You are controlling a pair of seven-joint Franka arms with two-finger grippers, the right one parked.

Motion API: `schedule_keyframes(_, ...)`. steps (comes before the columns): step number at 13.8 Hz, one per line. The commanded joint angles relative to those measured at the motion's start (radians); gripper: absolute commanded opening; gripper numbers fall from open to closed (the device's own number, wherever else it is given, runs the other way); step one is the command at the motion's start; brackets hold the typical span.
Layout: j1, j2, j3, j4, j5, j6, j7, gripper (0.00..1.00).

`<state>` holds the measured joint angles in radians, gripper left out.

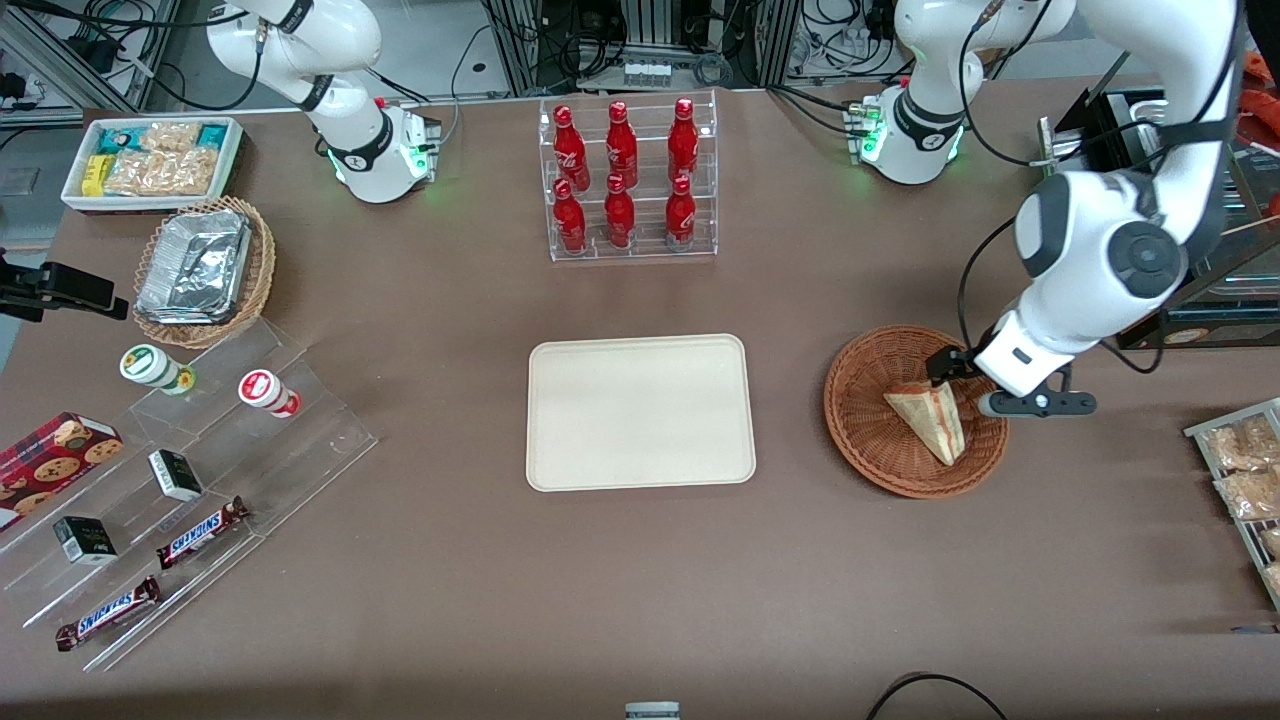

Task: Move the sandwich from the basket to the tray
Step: 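Lower the left gripper over the wrapped sandwich in the wicker basket, then close the left gripper on the sandwich and lift it from the basket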

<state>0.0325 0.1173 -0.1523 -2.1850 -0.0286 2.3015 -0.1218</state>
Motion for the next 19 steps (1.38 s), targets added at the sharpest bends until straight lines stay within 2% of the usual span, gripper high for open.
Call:
schedule_keyframes(1, -0.002, -0.005, 0.0, -0.016, 0.004, 0.029, -0.14, 1.0)
schedule_keyframes(6, -0.003, 0.012, -0.001, -0.03, 0.003, 0.091, -0.64, 1.0)
schedule_keyframes(7, -0.003, 0.007, -0.001, -0.048, 0.003, 0.111, -0.691, 1.0)
schedule_keyframes(19, -0.006, 0.148, -0.018, -0.056, 0.003, 0.254, -0.766, 1.0)
